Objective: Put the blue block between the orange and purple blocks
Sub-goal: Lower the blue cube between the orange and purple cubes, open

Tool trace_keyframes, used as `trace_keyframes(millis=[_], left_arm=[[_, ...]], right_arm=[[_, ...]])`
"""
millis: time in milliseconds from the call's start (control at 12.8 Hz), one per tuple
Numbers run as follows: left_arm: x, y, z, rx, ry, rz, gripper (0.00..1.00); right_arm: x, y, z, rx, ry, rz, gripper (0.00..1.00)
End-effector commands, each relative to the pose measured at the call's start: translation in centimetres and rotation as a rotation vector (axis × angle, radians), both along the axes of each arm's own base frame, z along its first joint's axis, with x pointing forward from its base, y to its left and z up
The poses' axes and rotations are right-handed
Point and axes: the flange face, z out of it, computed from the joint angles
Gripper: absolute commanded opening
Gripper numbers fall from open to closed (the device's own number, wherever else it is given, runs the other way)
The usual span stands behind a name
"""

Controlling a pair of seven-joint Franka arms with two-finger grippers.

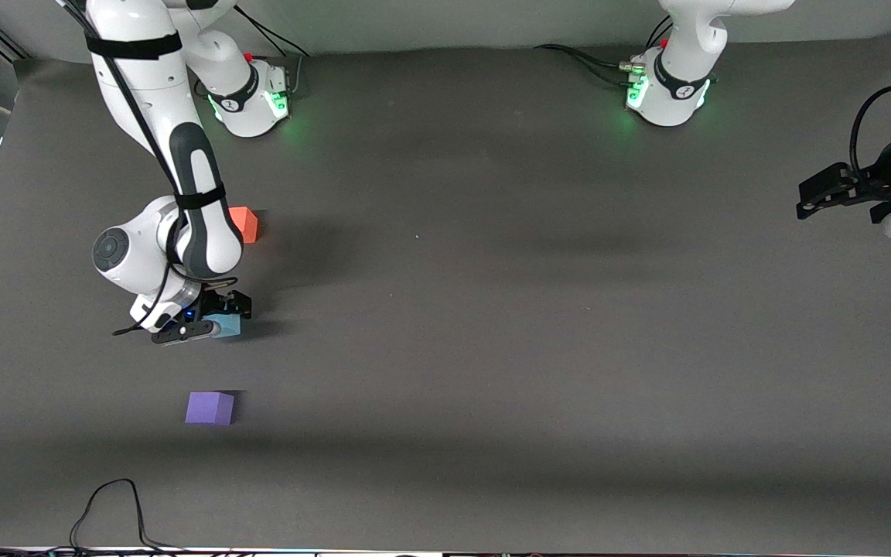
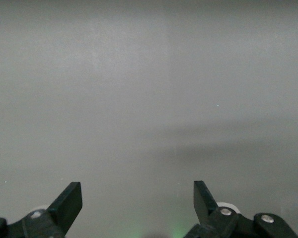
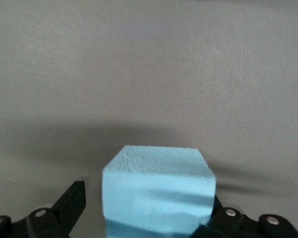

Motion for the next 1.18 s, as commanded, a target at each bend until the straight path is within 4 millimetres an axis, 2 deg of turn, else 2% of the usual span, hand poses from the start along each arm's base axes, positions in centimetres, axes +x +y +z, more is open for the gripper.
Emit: trace_keyframes(millis=[0,157,235,471,627,863,1098], left_arm=[[-0.7,-0.1,0.4,-0.011,0.003,0.005,1.00],[-0.7,-0.1,0.3,-0.011,0.005,0.005,1.00],[-0.6,-0.1,0.3,-0.012,0.003,0.007,1.00],[-0.6,-0.1,0.3,-0.012,0.002,0.007,1.00],[-0.6,-0.1,0.3,-0.012,0.002,0.016,1.00],[-0.6,-0.1,0.4,-0.012,-0.003,0.016,1.00],[-0.6,-0.1,0.4,-0.012,-0.001,0.016,1.00]], right_arm=[[1.1,1.0,2.7,0.041,-0.038,-0.008,1.00],[2.6,2.1,4.1,0.048,-0.062,-0.003,1.00],[3.7,4.0,5.0,0.025,-0.055,0.012,1.00],[8.0,8.3,10.9,-0.061,0.016,-0.016,1.00],[9.2,10.4,14.9,-0.044,0.078,-0.008,1.00],[10.0,10.5,22.8,-0.104,0.093,0.041,1.00],[9.0,8.8,29.3,-0.110,0.079,0.059,1.00]])
